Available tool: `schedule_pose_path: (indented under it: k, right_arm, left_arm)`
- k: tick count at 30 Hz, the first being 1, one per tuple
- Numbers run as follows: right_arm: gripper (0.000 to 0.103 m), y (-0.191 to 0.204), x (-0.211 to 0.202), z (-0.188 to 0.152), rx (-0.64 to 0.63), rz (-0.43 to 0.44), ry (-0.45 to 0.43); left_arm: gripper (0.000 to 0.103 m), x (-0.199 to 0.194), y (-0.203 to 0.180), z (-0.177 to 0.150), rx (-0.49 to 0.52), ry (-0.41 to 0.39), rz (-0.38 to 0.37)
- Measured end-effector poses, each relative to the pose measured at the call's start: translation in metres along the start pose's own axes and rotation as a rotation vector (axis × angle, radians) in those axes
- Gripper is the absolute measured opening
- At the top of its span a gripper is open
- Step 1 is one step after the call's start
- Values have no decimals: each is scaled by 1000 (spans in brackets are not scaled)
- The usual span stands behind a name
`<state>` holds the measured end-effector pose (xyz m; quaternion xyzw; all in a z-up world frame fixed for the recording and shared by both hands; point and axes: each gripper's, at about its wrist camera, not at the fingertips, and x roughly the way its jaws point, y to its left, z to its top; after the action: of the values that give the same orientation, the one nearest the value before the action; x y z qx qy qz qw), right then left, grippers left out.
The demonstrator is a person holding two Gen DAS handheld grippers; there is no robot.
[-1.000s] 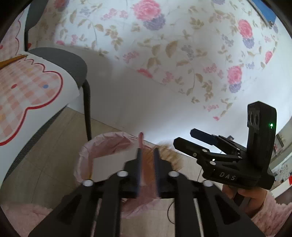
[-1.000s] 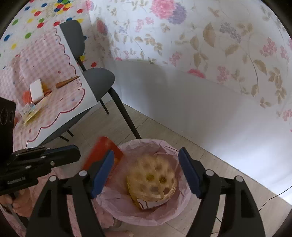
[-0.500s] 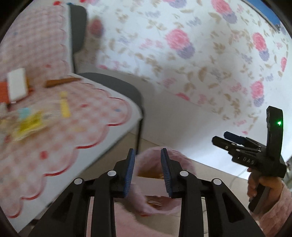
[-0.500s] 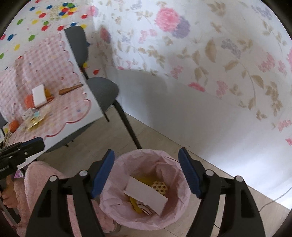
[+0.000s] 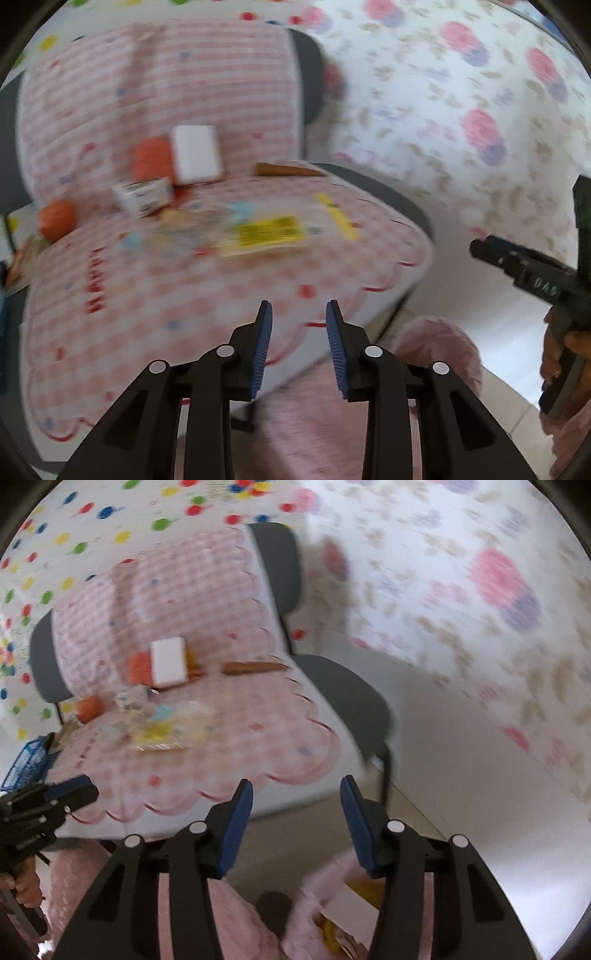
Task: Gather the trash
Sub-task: 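Move both open tools back over the chair seat, then close the right tool on the clear bag with yellow label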
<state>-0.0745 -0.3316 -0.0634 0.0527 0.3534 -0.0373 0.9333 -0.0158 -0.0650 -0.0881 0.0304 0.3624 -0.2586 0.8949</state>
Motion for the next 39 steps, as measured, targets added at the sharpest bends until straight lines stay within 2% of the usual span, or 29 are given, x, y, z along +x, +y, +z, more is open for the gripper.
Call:
schedule_pose_path:
  k: [9, 13, 21, 25, 29, 31, 32, 34, 35, 36, 37, 39]
  right_arm:
    - [62, 53, 37, 36, -76, 95, -1]
    - [65, 61, 51, 32, -78, 110, 24]
    - [65, 50, 61, 22, -47, 103, 68]
    - [66, 46, 62, 20, -47, 101, 75]
    - [66, 44, 63, 19, -48, 101, 77]
    - [66, 44, 63, 19, -51, 99, 75]
    - [66, 44, 63, 19, -54, 98, 75]
    - [66, 44, 64, 19, -63, 96, 75]
    - [66, 45, 65, 19, -66, 96, 75]
    - [66, 46, 66, 19, -71, 96, 76]
    - [66, 46, 66, 19, -73, 98, 76]
    - [66, 47, 67, 19, -74, 101, 79]
  left_arm:
    - [56, -23, 79, 9, -133, -21, 190]
    - [56, -11, 94, 8, -154, 11, 203]
    - [56, 38, 66, 24, -41, 52, 195]
    - [56, 59, 58, 36, 38, 67, 239]
    - [55, 83, 59, 41, 91, 130, 281]
    - [55, 86, 59, 43, 116, 122, 284]
    - [52, 87, 59, 44, 122, 121, 284]
    - [33, 90, 60, 47, 121, 126, 271]
    - [26, 91, 61, 47, 119, 129, 273]
    - [9, 92, 62, 48, 117, 131, 273]
    - [2, 91, 64, 48, 108, 132, 265]
    - [0, 83, 68, 49, 83, 109, 249]
